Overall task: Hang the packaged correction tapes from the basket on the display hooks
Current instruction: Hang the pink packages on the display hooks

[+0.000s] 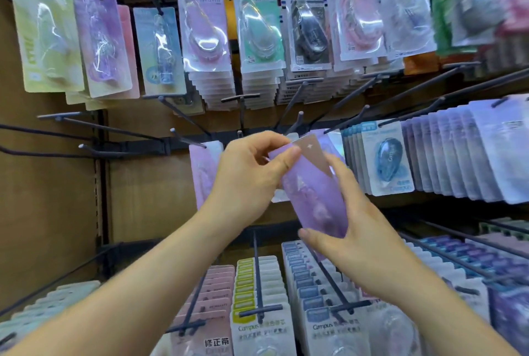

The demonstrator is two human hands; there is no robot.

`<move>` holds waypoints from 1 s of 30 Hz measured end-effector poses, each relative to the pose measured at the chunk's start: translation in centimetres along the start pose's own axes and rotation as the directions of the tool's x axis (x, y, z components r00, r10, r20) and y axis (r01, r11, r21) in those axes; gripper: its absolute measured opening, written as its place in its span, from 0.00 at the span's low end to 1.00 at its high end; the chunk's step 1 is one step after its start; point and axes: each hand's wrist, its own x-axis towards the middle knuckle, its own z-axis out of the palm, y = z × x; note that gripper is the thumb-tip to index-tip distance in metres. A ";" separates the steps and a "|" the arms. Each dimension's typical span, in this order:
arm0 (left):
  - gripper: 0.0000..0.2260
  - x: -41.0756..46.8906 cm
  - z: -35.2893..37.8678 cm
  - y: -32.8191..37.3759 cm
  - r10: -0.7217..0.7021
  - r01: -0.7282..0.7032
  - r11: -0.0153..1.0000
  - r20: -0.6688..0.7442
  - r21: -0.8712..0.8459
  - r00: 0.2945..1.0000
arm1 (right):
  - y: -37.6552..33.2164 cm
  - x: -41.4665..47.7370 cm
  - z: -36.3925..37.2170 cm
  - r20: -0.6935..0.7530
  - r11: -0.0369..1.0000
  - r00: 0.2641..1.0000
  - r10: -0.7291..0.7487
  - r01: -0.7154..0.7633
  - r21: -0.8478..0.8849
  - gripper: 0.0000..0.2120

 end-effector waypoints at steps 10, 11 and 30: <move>0.04 3.3 6.6 1.7 0.013 -0.015 0.980 -0.012 -0.198 1.000 | 2.6 -0.9 -3.3 -0.259 0.962 0.960 -0.106 0.033 -0.272 0.37; 0.05 3.4 7.0 1.8 0.009 -0.008 0.978 0.008 -0.210 1.000 | 2.8 -1.0 -3.5 -0.278 0.961 0.955 -0.102 0.023 -0.275 0.37; 0.06 5.3 8.2 0.5 -0.230 0.229 0.948 0.024 -0.222 0.973 | 1.7 0.9 -6.2 -0.142 0.991 0.985 0.094 -0.106 -0.077 0.30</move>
